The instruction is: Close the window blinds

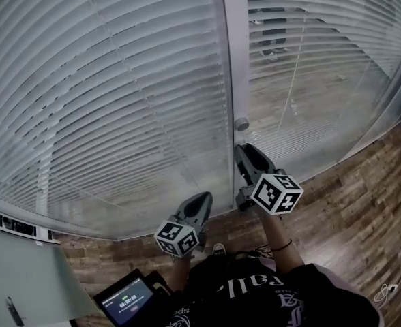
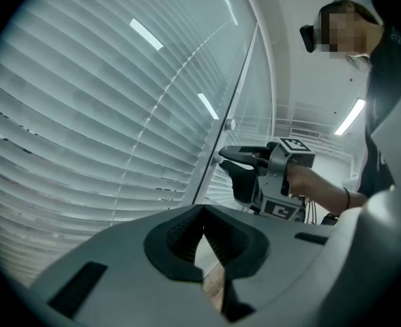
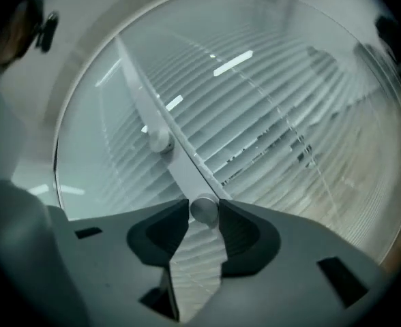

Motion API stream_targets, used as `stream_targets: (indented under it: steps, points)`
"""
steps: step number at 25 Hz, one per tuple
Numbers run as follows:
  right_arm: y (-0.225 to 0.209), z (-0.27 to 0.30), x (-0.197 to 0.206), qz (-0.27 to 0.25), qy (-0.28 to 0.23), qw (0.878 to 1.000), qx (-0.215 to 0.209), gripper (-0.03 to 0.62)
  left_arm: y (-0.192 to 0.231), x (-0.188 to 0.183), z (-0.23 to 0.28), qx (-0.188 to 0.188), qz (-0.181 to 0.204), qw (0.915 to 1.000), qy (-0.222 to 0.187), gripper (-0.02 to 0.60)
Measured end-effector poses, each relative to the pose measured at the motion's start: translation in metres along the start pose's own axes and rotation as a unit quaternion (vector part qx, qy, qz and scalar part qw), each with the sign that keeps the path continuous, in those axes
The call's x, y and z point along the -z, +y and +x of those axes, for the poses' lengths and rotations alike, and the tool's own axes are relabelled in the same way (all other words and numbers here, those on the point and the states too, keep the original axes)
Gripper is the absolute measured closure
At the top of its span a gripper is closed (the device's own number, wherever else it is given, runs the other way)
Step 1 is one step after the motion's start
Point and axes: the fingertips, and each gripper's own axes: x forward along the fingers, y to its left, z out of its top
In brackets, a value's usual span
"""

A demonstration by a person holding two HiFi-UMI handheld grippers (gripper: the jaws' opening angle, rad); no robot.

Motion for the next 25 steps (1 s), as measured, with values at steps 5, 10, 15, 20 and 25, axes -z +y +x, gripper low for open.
stream_targets:
  steps: [5, 10, 15, 20, 25]
  points:
    - [0.000, 0.006, -0.002, -0.098, 0.019, 0.995, 0.017, 0.459, 0.011, -0.001, -0.002, -0.008, 0.000, 1.0000, 0.001, 0.577]
    - [0.016, 0.006, 0.008, -0.560, 0.089, 0.819, 0.089, 0.459, 0.014, 0.001, -0.007, -0.012, -0.001, 0.9999, 0.001, 0.577]
    - [0.018, 0.007, 0.012, -0.680, 0.108, 0.722, 0.065, 0.459, 0.009, 0.001, -0.001, -0.003, 0.001, 1.0000, 0.006, 0.577]
    - [0.018, 0.005, 0.018, -0.774, 0.117, 0.622, 0.026, 0.459, 0.001, 0.002, 0.003, 0.005, 0.003, 0.9999, 0.009, 0.577]
    - [0.008, 0.000, 0.010, -0.437, 0.068, 0.896, 0.037, 0.457, -0.006, 0.003, 0.005, 0.008, 0.003, 0.9999, 0.006, 0.577]
